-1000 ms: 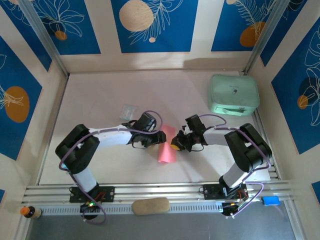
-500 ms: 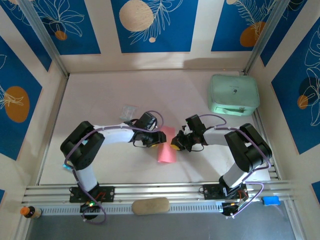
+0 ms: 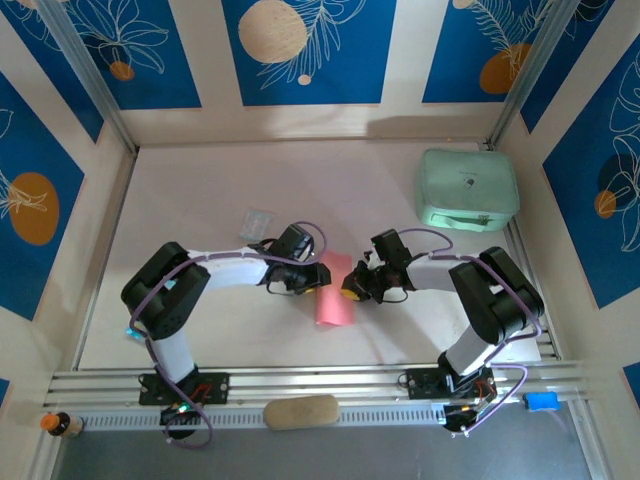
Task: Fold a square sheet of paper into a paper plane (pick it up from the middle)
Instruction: Hold the square sheet of paper at the center of the table.
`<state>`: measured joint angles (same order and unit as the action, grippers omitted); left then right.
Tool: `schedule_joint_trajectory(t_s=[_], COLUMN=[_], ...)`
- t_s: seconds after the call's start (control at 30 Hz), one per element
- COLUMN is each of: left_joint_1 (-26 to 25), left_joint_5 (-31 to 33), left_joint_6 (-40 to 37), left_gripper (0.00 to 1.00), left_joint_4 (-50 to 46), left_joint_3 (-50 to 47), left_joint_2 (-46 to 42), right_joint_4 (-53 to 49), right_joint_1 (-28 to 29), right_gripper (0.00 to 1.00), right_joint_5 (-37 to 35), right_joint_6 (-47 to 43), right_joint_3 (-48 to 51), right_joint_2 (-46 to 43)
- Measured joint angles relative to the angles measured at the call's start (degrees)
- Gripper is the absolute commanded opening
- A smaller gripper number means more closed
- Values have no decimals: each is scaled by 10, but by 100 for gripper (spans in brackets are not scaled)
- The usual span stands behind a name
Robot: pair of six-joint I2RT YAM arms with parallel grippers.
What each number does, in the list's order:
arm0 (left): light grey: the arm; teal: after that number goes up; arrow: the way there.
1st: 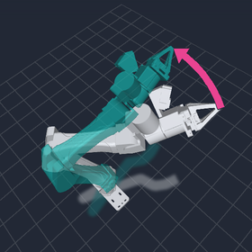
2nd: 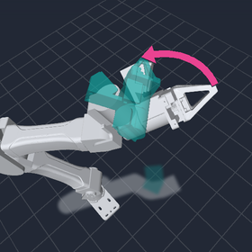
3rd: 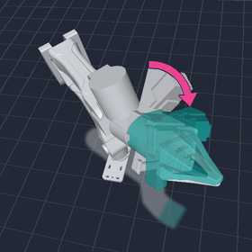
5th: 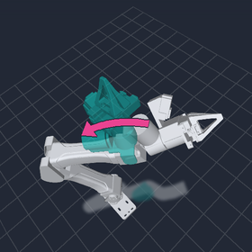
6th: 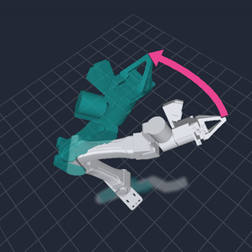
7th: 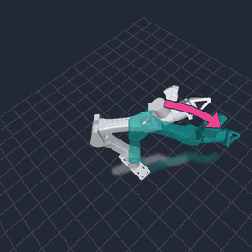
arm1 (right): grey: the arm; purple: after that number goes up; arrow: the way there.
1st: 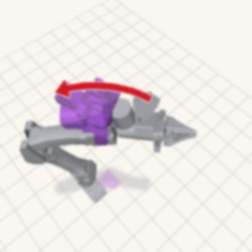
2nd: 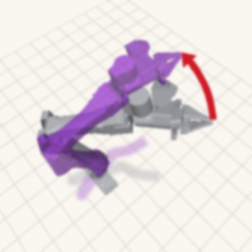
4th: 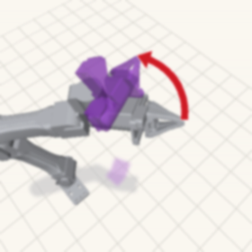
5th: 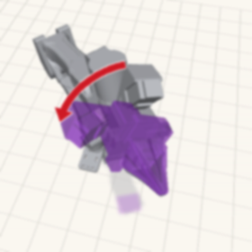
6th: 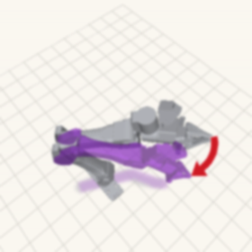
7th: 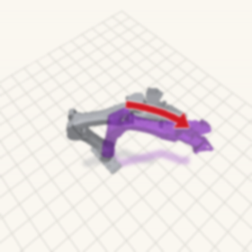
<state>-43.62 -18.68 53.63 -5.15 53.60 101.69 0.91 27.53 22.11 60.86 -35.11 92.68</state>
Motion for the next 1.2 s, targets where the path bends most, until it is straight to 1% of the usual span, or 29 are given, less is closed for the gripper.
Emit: schedule_joint_trajectory(t_s=[0.07,0.1,0.17,0.27,0.47,0.57,0.67,0.8,0.9,0.97,1.03,1.2], left_joint_1=[0,0,0,0,0,0,0,-3,-4,-4,-4,-5], left_joint_5=[-1,-2,-3,-3,6,12,22,35,38,40,41,50], left_joint_6=[3,4,3,3,2,3,3,4,5,5,5,8], left_gripper=[49,49,48,42,41,41,41,43,44,45,49,50], left_joint_4=[1,2,3,2,-5,-12,-21,-28,-32,-35,-36,-62], left_joint_3=[0,0,0,0,-1,1,4,7,11,12,13,32], left_joint_2=[0,0,0,0,0,0,0,0,0,0,0,7], right_joint_4=[0,0,0,1,-2,-22,-72,-123,-148,-160,-172,-188], right_joint_1=[0,0,0,0,-1,-2,-9,-41,-71,-87,-95,-97], right_gripper=[12,12,13,14,20,24,25,25,24,24,24,24], right_joint_5=[0,0,2,4,13,9,-23,-68,-83,-85,-85,-84], right_joint_6=[-1,-2,-3,-6,-24,-38,-54,-68,-75,-75,-75,-75], right_joint_3=[0,0,0,0,0,-4,-20,-24,-13,-2,9,27], right_joint_2=[0,0,0,0,-10,-47,-116,-215,-265,-276,-277,-276])
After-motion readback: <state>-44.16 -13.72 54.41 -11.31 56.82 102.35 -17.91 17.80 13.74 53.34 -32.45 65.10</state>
